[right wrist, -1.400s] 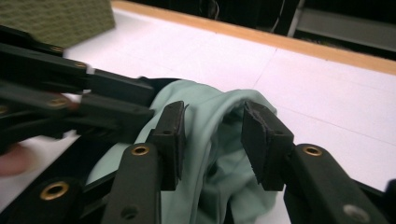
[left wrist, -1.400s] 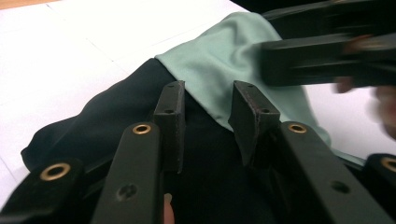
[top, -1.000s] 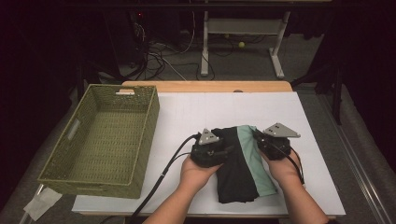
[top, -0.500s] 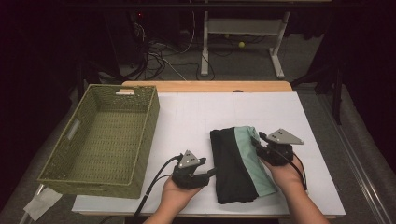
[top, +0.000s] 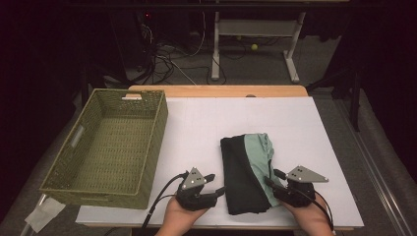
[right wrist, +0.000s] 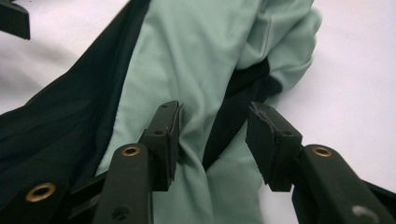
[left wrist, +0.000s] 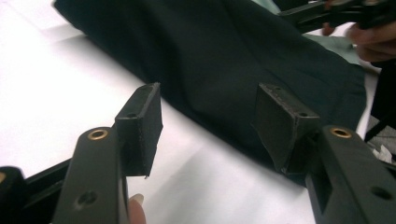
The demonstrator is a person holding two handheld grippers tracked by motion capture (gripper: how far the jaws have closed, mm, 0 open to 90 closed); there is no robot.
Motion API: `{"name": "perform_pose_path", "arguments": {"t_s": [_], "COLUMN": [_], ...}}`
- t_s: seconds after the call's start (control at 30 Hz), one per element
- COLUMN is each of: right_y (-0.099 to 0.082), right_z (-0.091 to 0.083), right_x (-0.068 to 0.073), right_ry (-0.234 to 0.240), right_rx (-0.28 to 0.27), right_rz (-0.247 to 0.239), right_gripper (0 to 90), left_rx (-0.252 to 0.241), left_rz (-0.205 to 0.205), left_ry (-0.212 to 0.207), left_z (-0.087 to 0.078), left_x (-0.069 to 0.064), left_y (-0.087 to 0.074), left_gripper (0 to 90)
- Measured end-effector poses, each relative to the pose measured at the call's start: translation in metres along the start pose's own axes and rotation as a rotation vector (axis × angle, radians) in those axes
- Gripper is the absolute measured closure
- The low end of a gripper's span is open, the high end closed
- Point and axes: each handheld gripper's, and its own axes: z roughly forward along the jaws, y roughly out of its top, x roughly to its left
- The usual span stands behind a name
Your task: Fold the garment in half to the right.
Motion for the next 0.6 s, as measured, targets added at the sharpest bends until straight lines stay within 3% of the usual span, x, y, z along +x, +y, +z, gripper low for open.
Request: {"name": "perform_pose_path", "arguments": {"t_s": [0.1, 0.2, 0.27, 0.43, 0.6], "right_y": [-0.003, -0.005, -0.005, -0.001, -0.001], "right_z": [0.003, 0.003, 0.001, -0.012, -0.032], "right_x": [0.002, 0.002, 0.004, 0.004, -0.003], "right_ry": [0.015, 0.036, 0.024, -0.038, -0.093], "right_rx": [0.04, 0.056, 0.052, -0.005, -0.06], "right_rz": [-0.007, -0.016, -0.036, -0.064, -0.053], "right_gripper": [60.8, 79.0, 86.7, 88.6, 88.7], "left_rx": [0.006, 0.008, 0.008, 0.004, 0.018], "left_rz": [0.003, 0.005, 0.003, -0.001, 0.005], "left_ry": [-0.005, -0.006, -0.003, -0.004, -0.012], "left_z": [0.002, 0.002, 0.002, 0.0, 0.002], "left_x": [-0.002, -0.003, -0.003, -0.002, -0.006], "left_y": [0.0, 0.0, 0.0, 0.0, 0.001], "left_gripper": [38.0, 38.0, 38.0, 38.0, 36.7]}}
